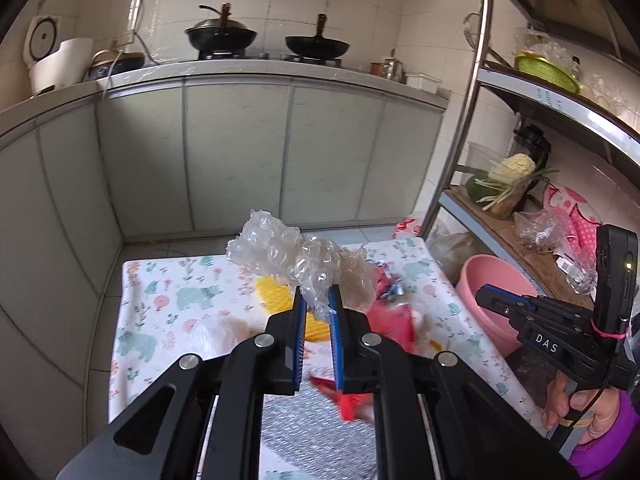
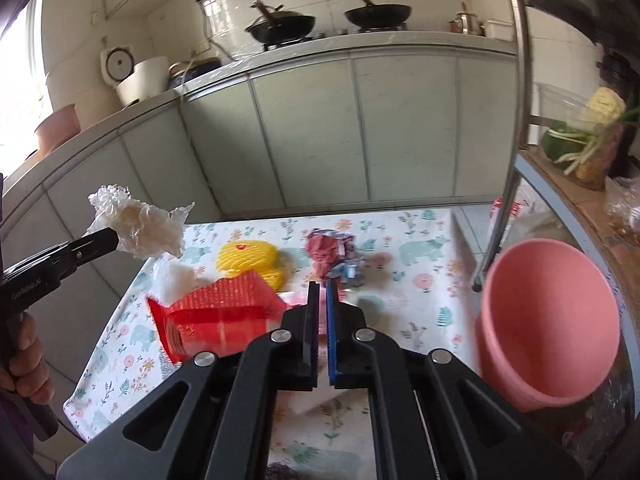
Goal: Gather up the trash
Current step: 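Carry the red wrapper and bubble wrap toward the pink bucket with both grippers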
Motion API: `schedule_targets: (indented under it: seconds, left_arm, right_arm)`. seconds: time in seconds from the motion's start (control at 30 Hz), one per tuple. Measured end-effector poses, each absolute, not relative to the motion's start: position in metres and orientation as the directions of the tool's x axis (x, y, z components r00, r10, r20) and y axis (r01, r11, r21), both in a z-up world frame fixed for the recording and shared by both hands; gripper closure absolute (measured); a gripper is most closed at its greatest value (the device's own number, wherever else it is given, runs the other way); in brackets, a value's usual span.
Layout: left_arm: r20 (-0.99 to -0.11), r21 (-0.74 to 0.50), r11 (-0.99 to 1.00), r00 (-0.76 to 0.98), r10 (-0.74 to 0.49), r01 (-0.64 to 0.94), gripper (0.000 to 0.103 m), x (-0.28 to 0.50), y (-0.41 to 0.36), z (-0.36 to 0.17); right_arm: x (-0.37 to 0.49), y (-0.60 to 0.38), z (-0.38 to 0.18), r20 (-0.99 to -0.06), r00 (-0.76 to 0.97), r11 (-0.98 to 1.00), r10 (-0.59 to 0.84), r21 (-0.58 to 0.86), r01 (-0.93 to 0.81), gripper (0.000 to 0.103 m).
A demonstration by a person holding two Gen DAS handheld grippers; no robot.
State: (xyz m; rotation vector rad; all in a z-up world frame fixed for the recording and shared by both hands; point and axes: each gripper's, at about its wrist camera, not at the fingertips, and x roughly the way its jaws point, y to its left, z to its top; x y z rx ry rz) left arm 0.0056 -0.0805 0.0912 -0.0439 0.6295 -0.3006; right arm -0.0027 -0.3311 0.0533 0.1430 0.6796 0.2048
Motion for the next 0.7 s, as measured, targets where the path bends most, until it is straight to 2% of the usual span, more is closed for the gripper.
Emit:
schedule_targets:
  seconds: [0.2, 0.4, 0.47, 0.53, 0.7]
  left_arm:
    - [-0.556, -0.127, 0.931, 0.752, -0.353, 0.343, 0.093, 0.012, -0.125, 0.098]
    - [-0.555, -0.119, 0.926, 0.749, -0.362, 0.359, 0.093, 0.012, -0.143, 0.099]
    - [-0.558, -0.121, 0.928, 0.749, -0.357, 0.352, 0.093, 0.012, -0.142, 0.099]
    - [-0.562, -0.120, 0.931, 0.750, -0.350, 0.344, 0.093, 0.012, -0.139, 0.097]
    - [-0.574, -0.131, 0.939, 0.748, -0.332, 0.317, 0.093, 0.015, -0.125, 0.091]
  right_arm:
    - [-0.014, -0.370, 0.053, -0.605, 0.773, 0.971, 0.191, 0.229, -0.061, 0.099]
    - [-0.010, -0.354, 0.039, -0.638, 0.707, 0.947, 0.304, 0.281, -0.154, 0.097]
    - [-0.004, -0.343, 0.029, -0.665, 0.670, 0.941, 0.330, 0.287, -0.179, 0.075]
    - [0.000, -0.336, 0.020, -0.678, 0.640, 0.930, 0.362, 0.311, -0.197, 0.065]
    - [0.016, -0.315, 0.006, -0.706, 0.586, 0.916, 0.398, 0.335, -0.219, 0.064]
